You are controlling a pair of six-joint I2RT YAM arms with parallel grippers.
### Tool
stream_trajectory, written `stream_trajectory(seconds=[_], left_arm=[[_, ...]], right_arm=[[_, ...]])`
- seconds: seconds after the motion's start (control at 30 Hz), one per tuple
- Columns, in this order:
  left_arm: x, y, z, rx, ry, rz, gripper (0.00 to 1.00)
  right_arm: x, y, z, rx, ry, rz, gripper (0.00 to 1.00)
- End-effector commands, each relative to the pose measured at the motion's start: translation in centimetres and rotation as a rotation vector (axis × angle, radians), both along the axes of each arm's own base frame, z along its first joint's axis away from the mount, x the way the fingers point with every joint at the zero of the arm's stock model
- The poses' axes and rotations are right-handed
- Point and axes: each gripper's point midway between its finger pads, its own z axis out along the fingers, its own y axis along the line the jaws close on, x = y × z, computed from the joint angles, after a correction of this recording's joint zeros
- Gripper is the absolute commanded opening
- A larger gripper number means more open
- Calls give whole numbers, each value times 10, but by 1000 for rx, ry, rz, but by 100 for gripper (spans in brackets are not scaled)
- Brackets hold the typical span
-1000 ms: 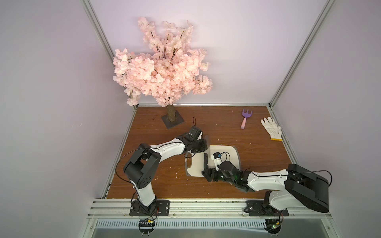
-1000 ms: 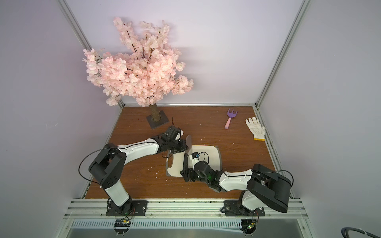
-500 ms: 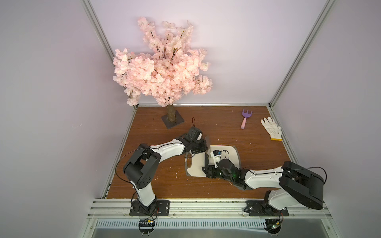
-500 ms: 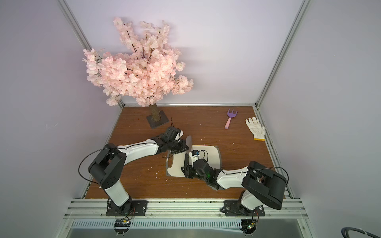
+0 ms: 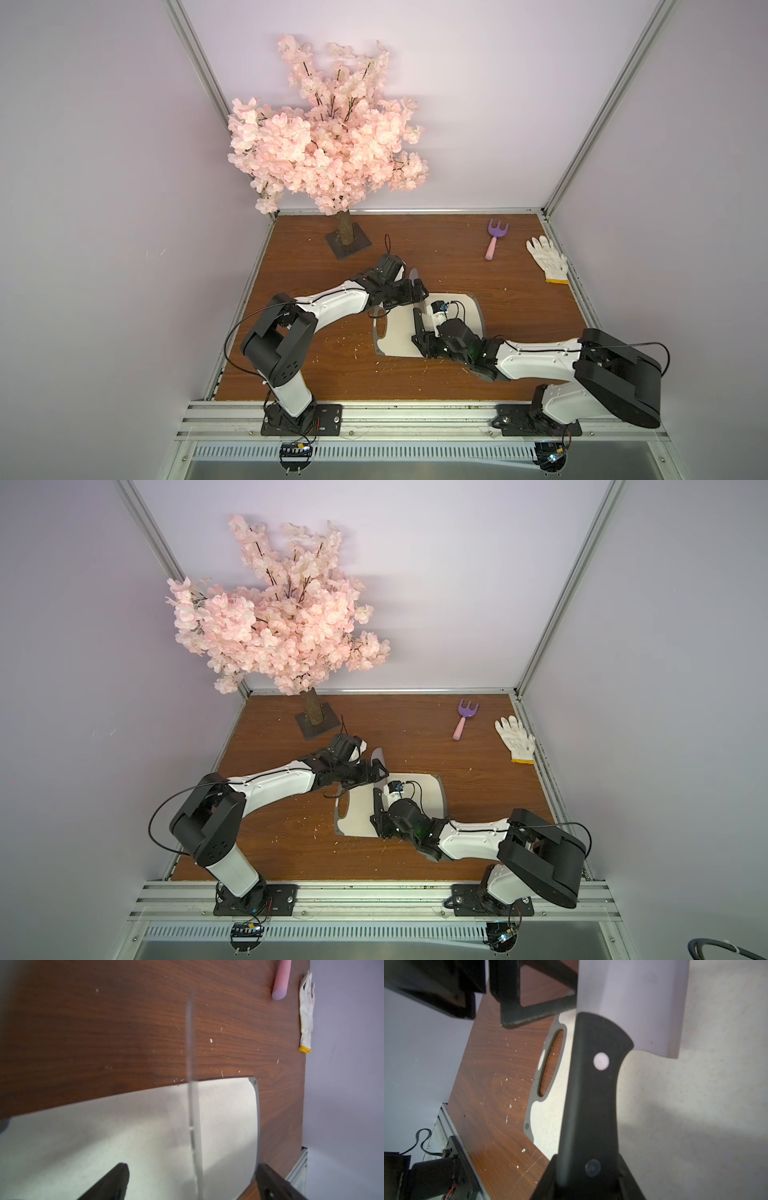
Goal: Align the knife with the edge of the cutting board
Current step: Pick up the knife at the center of the board.
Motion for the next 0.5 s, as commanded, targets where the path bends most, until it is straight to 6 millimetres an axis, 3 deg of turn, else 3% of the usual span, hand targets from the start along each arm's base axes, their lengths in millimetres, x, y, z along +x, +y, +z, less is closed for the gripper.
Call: stream_trajectory(seconds=[0.0,0.27,0.47], left_arm=[[11,14,22,61,-71,9,100],[30,53,62,101,-166,101,100],[44,91,70,208,-220,186,100]], right_arm=[[15,-3,30,-22,-110,-38,0],[19,-25,39,-134,-155,-103,0],[18,-44,42,-224,-170,-155,0]])
